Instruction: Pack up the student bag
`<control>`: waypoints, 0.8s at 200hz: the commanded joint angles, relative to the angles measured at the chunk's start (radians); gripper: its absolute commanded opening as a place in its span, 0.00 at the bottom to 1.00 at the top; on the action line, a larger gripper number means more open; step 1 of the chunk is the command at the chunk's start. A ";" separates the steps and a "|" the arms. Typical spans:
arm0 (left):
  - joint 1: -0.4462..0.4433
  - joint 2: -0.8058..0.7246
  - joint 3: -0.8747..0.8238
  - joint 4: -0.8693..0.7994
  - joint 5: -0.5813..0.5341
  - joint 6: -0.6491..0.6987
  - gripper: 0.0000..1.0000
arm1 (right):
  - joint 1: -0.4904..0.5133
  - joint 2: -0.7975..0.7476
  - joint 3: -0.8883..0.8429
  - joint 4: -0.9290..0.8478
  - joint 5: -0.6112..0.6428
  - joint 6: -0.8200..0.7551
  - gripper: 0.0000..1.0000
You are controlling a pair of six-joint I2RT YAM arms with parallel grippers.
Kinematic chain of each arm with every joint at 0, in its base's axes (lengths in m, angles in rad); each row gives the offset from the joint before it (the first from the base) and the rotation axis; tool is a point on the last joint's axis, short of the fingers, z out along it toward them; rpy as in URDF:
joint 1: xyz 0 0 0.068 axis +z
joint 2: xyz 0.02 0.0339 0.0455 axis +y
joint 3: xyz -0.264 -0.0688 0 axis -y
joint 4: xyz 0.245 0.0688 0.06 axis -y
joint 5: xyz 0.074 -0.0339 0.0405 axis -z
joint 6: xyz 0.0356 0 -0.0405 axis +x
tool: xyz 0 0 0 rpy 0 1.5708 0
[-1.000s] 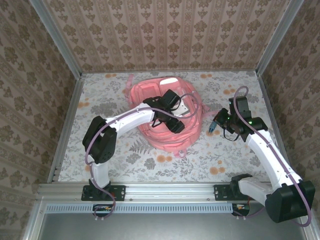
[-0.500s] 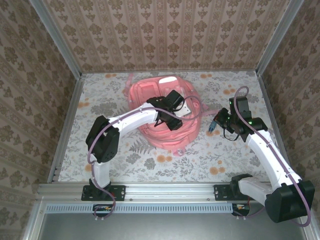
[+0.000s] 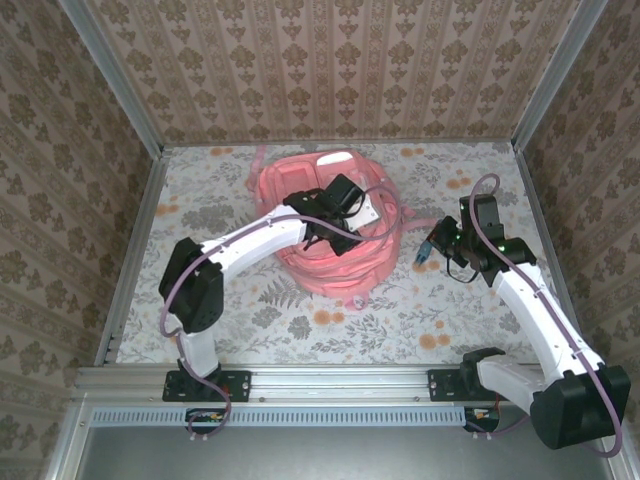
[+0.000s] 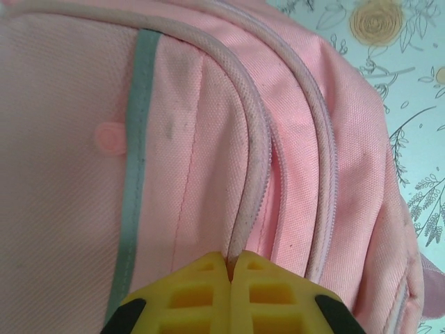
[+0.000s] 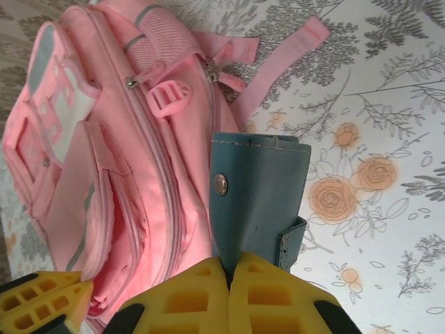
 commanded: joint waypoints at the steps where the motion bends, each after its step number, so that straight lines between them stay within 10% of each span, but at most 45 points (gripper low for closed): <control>1: 0.009 -0.088 -0.022 0.061 -0.041 -0.025 0.00 | -0.006 -0.033 -0.021 0.096 -0.088 0.002 0.00; 61: 0.040 -0.146 -0.067 0.186 -0.119 -0.111 0.00 | 0.058 -0.020 -0.080 0.427 -0.395 0.075 0.00; 160: 0.064 -0.103 -0.007 0.217 -0.076 -0.183 0.00 | 0.145 0.185 -0.156 0.808 -0.496 0.208 0.00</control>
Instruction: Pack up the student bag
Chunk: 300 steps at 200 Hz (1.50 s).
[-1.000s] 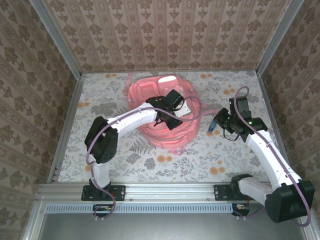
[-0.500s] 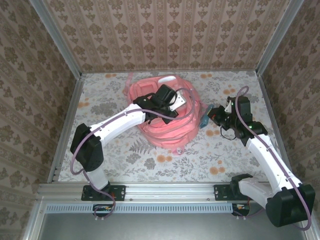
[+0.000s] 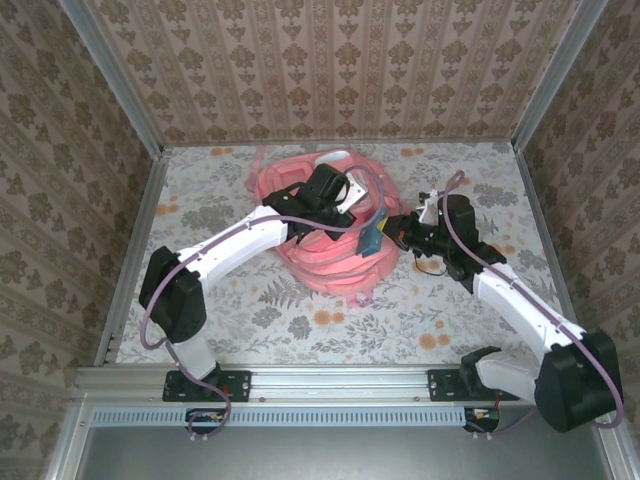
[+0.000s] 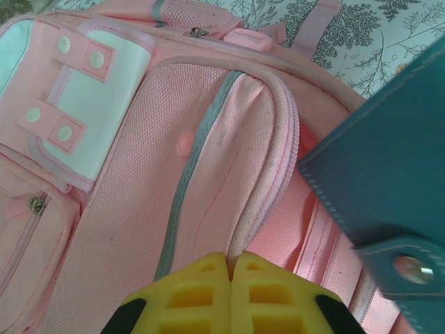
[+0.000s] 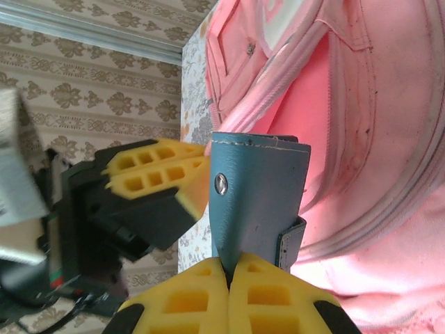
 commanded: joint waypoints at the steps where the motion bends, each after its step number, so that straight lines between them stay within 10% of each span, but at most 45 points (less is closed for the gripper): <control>1: 0.018 -0.005 0.055 0.067 -0.002 -0.043 0.00 | 0.003 0.070 0.000 0.186 -0.073 0.050 0.00; 109: 0.022 0.011 0.067 0.069 0.029 -0.068 0.00 | 0.020 0.381 0.015 0.504 0.053 0.321 0.00; 179: 0.030 0.018 0.073 0.063 0.042 -0.076 0.00 | 0.087 0.434 0.055 0.398 0.019 0.297 0.31; 245: 0.039 0.021 0.078 0.062 0.068 -0.090 0.00 | 0.161 0.420 0.119 0.165 0.071 0.234 0.10; 300: 0.048 0.010 0.089 0.051 0.087 -0.102 0.00 | 0.161 0.430 0.046 0.401 0.285 0.325 0.02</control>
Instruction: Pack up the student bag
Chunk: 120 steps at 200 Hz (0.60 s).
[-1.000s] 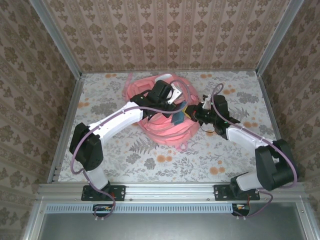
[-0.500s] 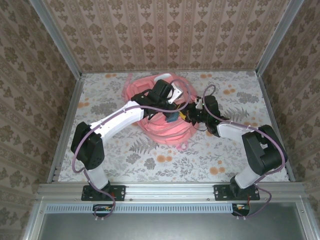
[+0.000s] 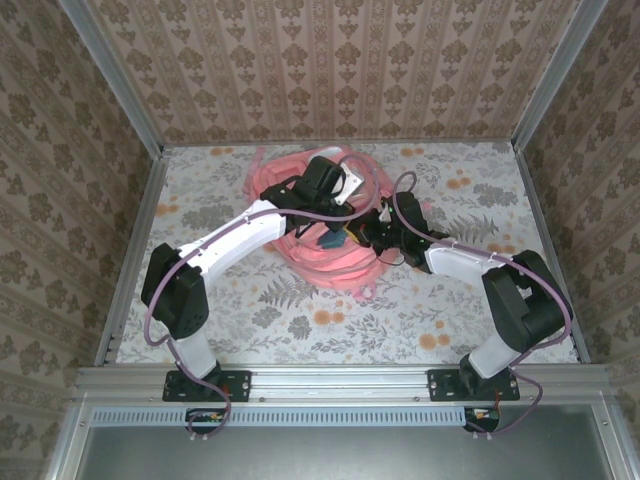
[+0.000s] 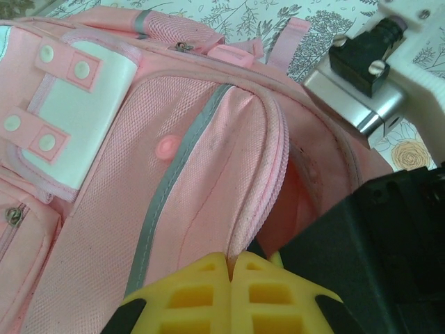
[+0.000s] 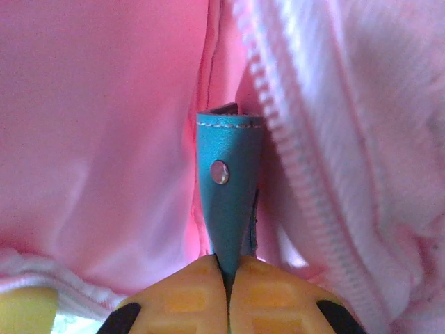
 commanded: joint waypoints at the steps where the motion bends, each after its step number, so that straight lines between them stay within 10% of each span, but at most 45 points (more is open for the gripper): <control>1: 0.010 -0.013 0.054 0.031 0.024 -0.034 0.00 | 0.004 -0.001 -0.046 0.116 0.166 0.046 0.02; 71: 0.025 -0.001 0.072 0.042 0.060 -0.063 0.00 | 0.037 0.046 -0.001 0.167 0.304 0.063 0.07; 120: 0.045 -0.005 0.075 0.039 0.086 -0.084 0.00 | 0.038 0.039 0.032 0.082 0.212 0.080 0.33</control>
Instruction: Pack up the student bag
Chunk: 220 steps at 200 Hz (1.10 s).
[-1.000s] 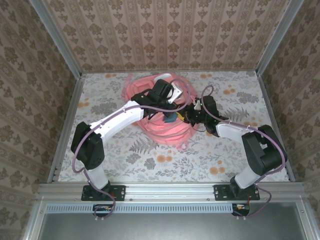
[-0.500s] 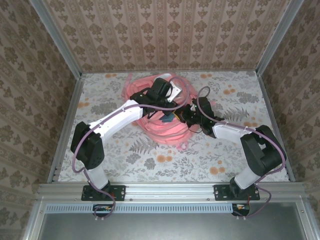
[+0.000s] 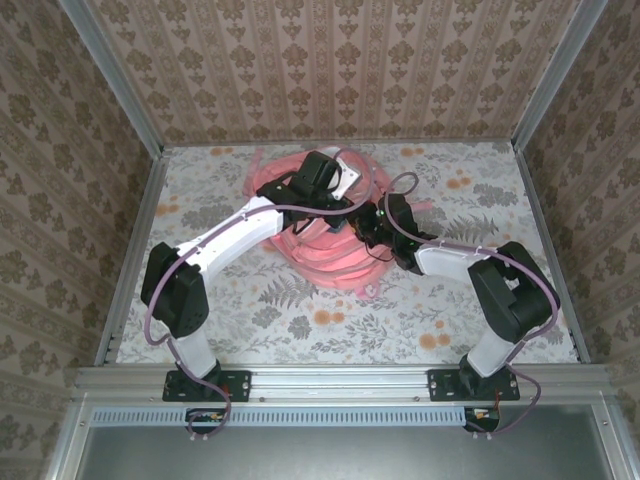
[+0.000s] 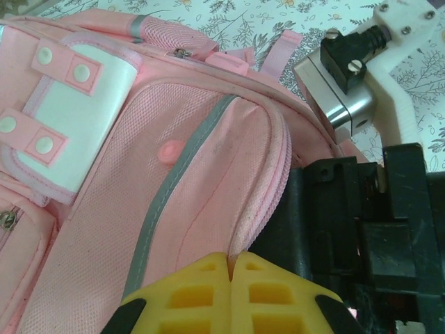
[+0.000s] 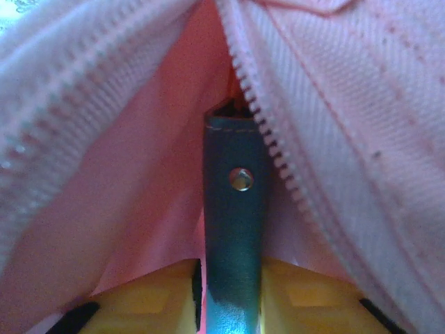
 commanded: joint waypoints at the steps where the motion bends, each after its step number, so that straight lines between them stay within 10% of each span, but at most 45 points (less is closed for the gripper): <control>1: 0.019 -0.008 0.057 0.038 0.029 -0.040 0.00 | -0.007 -0.043 0.016 -0.076 -0.022 0.016 0.33; 66: 0.029 -0.023 0.050 0.032 0.136 -0.039 0.11 | -0.026 -0.305 -0.054 -0.488 -0.040 -0.020 0.36; 128: 0.104 -0.168 -0.130 0.100 0.153 -0.207 0.75 | -0.047 -0.442 -0.079 -0.746 0.013 -0.193 0.61; 220: 0.402 -0.077 -0.344 0.184 0.380 -0.609 0.53 | -0.022 -0.392 0.010 -0.797 0.047 -0.312 0.65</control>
